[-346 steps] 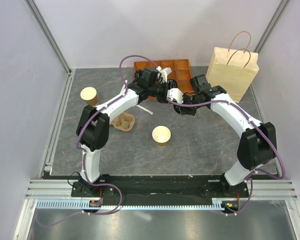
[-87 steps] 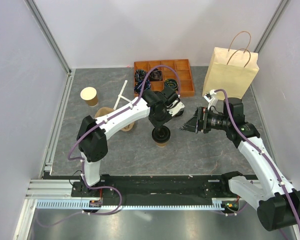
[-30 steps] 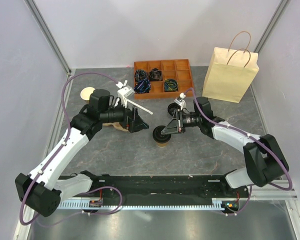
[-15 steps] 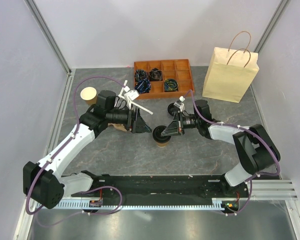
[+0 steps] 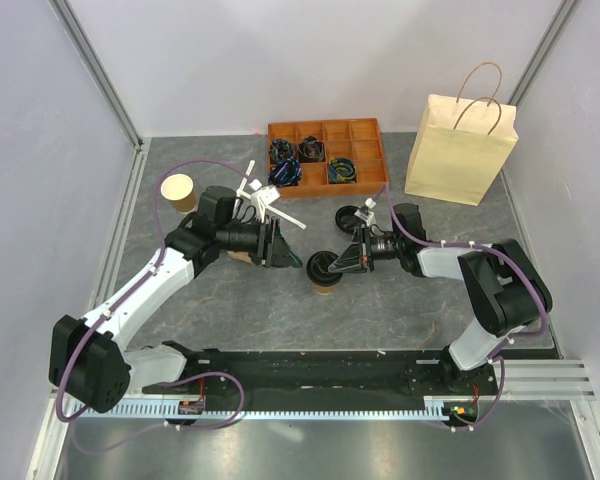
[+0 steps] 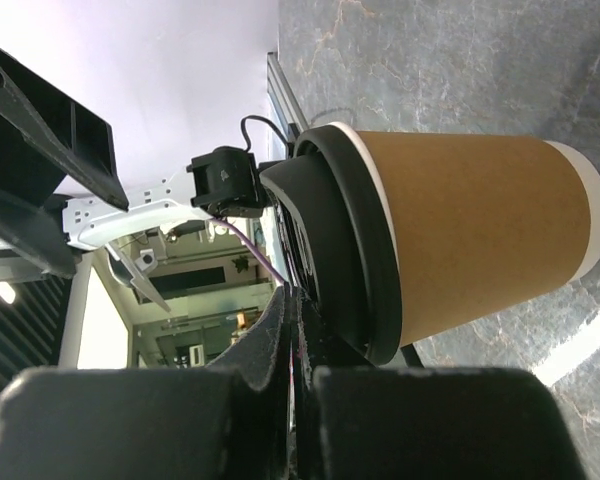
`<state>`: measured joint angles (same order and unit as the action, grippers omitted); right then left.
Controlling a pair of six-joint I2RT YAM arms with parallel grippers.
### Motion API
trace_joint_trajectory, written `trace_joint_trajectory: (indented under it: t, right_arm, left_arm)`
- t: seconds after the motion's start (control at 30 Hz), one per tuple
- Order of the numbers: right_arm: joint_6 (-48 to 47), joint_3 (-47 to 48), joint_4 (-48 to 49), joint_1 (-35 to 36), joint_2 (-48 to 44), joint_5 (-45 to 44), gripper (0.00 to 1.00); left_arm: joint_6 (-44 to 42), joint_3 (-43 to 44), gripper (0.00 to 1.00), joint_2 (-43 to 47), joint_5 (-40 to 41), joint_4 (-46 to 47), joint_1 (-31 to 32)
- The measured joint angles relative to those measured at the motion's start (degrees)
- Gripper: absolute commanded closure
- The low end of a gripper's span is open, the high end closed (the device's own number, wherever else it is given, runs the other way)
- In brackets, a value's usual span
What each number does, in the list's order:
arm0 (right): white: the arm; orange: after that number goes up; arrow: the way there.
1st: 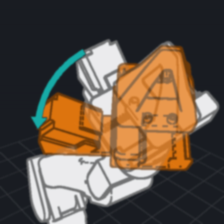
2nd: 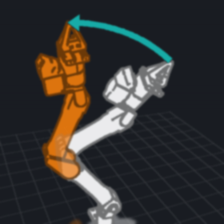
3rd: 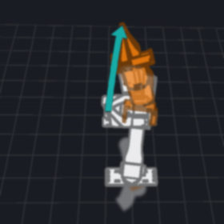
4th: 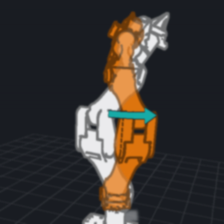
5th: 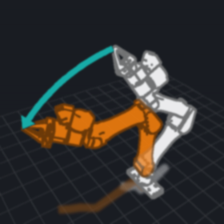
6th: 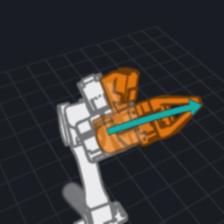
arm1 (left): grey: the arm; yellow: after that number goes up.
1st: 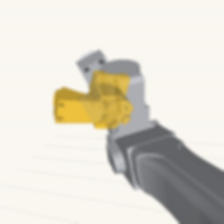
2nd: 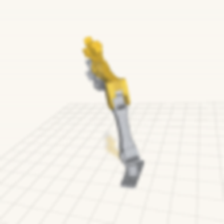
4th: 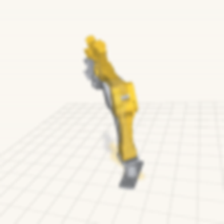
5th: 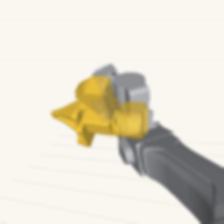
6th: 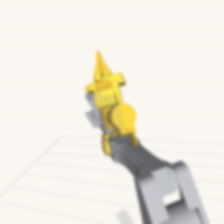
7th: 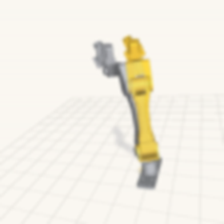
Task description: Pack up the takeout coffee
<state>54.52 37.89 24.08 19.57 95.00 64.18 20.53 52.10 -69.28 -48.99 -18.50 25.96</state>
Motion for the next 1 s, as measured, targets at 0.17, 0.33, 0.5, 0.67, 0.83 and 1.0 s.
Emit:
trace_joint_trajectory:
  t: [0.17, 0.33, 0.5, 0.67, 0.83, 1.0]
  right_arm:
    - [-1.3, 0.1, -2.1, -0.9, 0.0, 1.0, 1.00]
    - [-3.2, 1.0, -4.9, -1.2, 0.1, 1.7, 1.00]
    - [-5.2, 2.2, -7.9, -1.2, 0.1, 1.7, 1.00]
    - [-6.4, 2.9, -10.1, -1.2, 0.1, 1.7, 1.00]
    - [-8.1, 4.1, -12.8, -1.2, 0.1, 1.3, 1.00]
    - [-9.6, 5.0, -15.0, -0.8, 0.1, 0.6, 1.00]
  left_arm:
    - [-1.4, 1.2, 0.64, -1.8, 4.0, -1.7, 1.4]
    - [-8.2, 8.3, 0.70, -5.9, 15.7, -8.2, 7.8]
    - [-16.9, 16.4, 0.73, -9.2, 26.9, -13.5, 15.5]
    - [-22.8, 22.4, 0.73, -13.3, 33.8, -15.8, 18.5]
    - [-26.2, 22.4, 0.75, -17.2, 37.2, -16.1, 20.5]
    - [-27.3, 18.6, 0.77, -21.2, 39.0, -16.4, 21.2]
